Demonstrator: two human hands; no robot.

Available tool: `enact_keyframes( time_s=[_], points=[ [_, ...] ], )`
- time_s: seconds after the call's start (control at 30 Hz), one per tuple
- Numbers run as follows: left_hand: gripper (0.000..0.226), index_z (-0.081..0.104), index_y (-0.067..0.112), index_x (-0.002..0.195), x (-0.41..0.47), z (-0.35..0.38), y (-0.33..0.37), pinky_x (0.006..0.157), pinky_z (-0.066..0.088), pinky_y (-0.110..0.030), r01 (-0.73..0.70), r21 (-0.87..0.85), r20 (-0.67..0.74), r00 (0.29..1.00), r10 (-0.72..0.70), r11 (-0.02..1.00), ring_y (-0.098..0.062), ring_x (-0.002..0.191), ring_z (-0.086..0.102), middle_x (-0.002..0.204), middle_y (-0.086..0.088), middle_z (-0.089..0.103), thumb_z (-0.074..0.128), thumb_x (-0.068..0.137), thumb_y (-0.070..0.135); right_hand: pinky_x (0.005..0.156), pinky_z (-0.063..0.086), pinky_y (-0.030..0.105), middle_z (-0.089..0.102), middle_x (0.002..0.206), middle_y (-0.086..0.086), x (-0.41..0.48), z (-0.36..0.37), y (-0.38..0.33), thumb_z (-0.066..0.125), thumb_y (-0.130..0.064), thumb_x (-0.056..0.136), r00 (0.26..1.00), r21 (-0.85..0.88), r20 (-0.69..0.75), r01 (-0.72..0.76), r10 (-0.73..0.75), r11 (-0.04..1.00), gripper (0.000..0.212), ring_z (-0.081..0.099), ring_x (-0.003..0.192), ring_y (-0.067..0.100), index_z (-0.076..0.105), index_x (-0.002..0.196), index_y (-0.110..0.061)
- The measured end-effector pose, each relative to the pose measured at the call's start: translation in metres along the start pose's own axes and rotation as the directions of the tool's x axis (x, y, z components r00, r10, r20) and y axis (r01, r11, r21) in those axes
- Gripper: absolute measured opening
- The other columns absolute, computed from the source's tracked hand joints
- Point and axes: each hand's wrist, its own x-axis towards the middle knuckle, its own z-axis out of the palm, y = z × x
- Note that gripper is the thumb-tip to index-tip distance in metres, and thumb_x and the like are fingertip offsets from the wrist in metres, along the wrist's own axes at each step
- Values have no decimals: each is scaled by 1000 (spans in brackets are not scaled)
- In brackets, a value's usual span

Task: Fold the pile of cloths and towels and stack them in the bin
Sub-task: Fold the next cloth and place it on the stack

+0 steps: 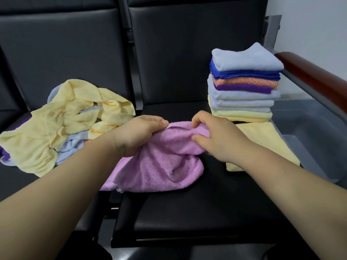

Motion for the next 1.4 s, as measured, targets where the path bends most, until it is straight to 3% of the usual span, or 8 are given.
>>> enact_keyframes(
  time_s=[0.33, 0.47, 0.57, 0.7, 0.83, 1.03, 1.23, 1.4],
  points=[
    [21, 69, 9, 84, -2, 4, 1, 73, 53, -31, -65, 37, -48, 997, 67, 997, -17, 73, 61, 77, -6, 66, 60, 101, 16, 69, 42, 26, 60, 90, -12, 0, 8, -4, 63, -17, 91, 998, 50, 46, -46, 43, 998, 15, 58, 78, 5, 65, 90, -32],
    [25, 69, 6, 85, -5, 8, 1, 72, 51, -27, -195, 183, -46, 977, 206, 964, -10, 72, 60, 76, 0, 66, 60, 102, 22, 60, 54, 53, 68, 81, 4, -3, 7, -13, 52, -5, 87, 984, 189, 126, -149, 126, 971, 25, 69, 71, 35, 61, 84, -28],
    [21, 70, 8, 88, -8, 10, 5, 72, 51, -27, -294, 224, 4, 954, 301, 929, -10, 74, 60, 77, 2, 67, 63, 101, 24, 58, 51, 48, 68, 86, 17, -1, 9, -15, 42, -1, 83, 970, 241, 166, -214, 177, 947, 30, 68, 78, 48, 57, 81, -27],
    [22, 69, 13, 90, -16, 0, 13, 66, 53, -24, -191, 379, 216, 970, 114, 905, -12, 74, 65, 81, 0, 72, 87, 80, 24, 66, 44, 34, 61, 63, -11, 6, 5, -11, 52, -8, 87, 965, 238, 170, -234, 197, 943, 20, 56, 67, 19, 64, 80, -23],
    [22, 73, 14, 91, -23, -16, 18, 76, 59, -37, -132, 760, 276, 952, -132, 637, -15, 80, 70, 88, -5, 75, 86, 81, 28, 67, 47, 26, 70, 76, -6, 8, -4, -14, 72, -20, 82, 954, 173, 243, -220, 175, 960, 3, 57, 70, 6, 74, 82, -22],
    [19, 63, 7, 89, -14, -26, 7, 75, 48, -37, -43, 269, 109, 994, 14, 962, -24, 83, 60, 87, -11, 63, 70, 87, 25, 59, 40, 28, 50, 61, -6, 12, -9, -10, 84, -28, 80, 964, 309, 144, -257, 222, 916, 33, 47, 59, 9, 58, 67, -12],
    [8, 65, 6, 100, -14, -6, 15, 68, 55, -30, -99, -82, 5, 995, 100, 992, -21, 79, 62, 87, -13, 65, 67, 95, 11, 68, 49, 29, 65, 73, -13, 4, 6, -10, 89, -30, 74, 929, 77, 346, -170, 134, 982, 28, 59, 66, 9, 64, 79, -21],
    [35, 71, 10, 95, -26, -19, 25, 71, 54, -29, -136, 552, 167, 985, 51, 823, -12, 77, 67, 84, -1, 73, 90, 72, 28, 77, 53, 33, 75, 84, 3, 11, -5, -5, 83, -30, 85, 948, 161, 287, -190, 138, 969, 19, 65, 76, 12, 74, 83, -14]
  ],
)
